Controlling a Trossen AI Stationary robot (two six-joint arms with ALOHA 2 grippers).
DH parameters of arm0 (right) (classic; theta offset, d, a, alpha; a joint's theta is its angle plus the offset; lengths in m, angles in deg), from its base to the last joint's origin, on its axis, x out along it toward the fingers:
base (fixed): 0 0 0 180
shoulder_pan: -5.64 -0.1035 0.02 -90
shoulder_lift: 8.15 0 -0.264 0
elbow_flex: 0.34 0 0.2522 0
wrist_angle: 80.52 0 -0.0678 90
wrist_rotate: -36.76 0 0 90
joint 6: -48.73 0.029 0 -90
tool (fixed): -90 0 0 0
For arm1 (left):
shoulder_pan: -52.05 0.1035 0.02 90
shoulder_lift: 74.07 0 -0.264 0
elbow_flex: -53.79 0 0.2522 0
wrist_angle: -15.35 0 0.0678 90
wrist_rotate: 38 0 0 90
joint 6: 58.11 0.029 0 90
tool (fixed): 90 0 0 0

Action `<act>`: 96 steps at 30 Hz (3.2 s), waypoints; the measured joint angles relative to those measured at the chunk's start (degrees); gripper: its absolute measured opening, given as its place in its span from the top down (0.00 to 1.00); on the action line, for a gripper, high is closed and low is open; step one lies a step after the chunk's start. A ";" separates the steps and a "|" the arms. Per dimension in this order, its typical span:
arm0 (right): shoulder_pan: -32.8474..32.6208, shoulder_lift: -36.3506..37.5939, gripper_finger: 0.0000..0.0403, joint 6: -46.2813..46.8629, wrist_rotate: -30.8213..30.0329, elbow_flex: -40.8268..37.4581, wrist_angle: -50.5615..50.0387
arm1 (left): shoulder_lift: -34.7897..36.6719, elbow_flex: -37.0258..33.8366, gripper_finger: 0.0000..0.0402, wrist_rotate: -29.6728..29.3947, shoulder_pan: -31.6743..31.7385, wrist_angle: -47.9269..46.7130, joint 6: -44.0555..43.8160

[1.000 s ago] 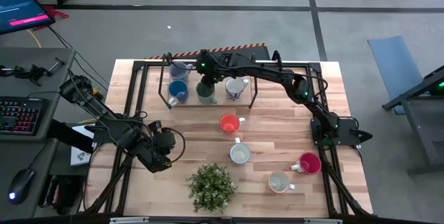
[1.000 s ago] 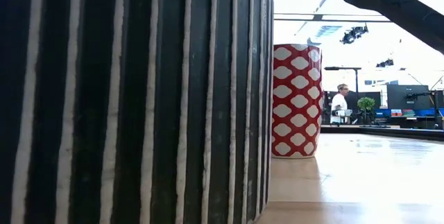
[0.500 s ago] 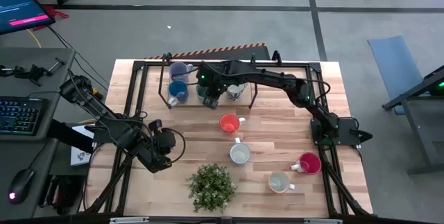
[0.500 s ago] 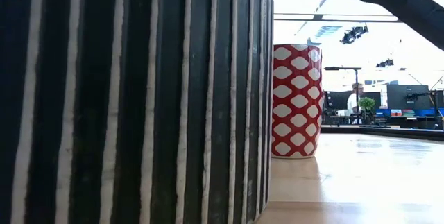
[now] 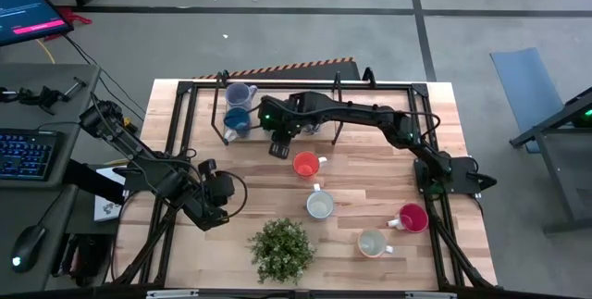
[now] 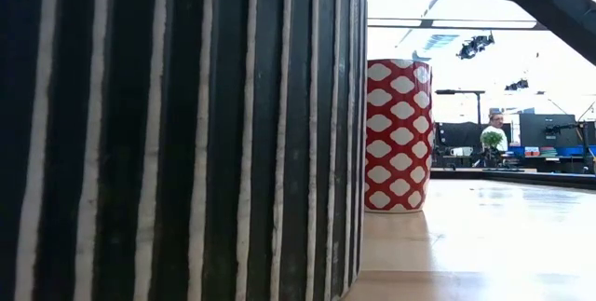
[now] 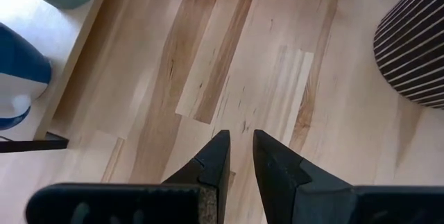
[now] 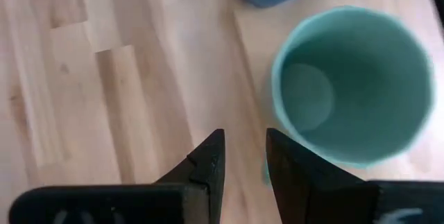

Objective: Place coffee mugs
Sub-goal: Put the green mug on the shelf

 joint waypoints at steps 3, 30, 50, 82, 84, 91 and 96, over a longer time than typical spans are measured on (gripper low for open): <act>-0.09 0.00 0.79 -0.06 3.09 0.00 0.00 | 0.00 0.00 0.86 0.02 -0.01 0.00 -0.02; 1.45 -0.39 0.79 -1.30 3.34 -6.47 8.91 | 0.02 -0.01 0.86 -0.26 -0.02 -0.01 0.00; 7.31 -0.39 0.79 -4.70 3.60 -6.47 12.95 | 0.02 -0.01 0.86 -1.36 0.00 -0.02 0.52; 9.42 1.36 0.84 -2.94 -6.89 -0.96 -2.31 | 0.04 -0.01 0.86 -1.77 -0.02 0.04 0.48; 10.34 1.15 0.85 -3.71 -6.44 -0.96 -2.25 | 0.04 0.00 0.86 -1.81 -0.01 0.07 0.47; 11.85 0.70 0.85 -3.91 -2.78 -3.60 -0.03 | 0.04 0.00 0.86 -1.88 -0.01 0.04 0.48; 12.18 0.47 0.85 -4.25 -2.73 -4.61 1.53 | 0.04 -0.01 0.86 -1.88 0.00 0.04 0.48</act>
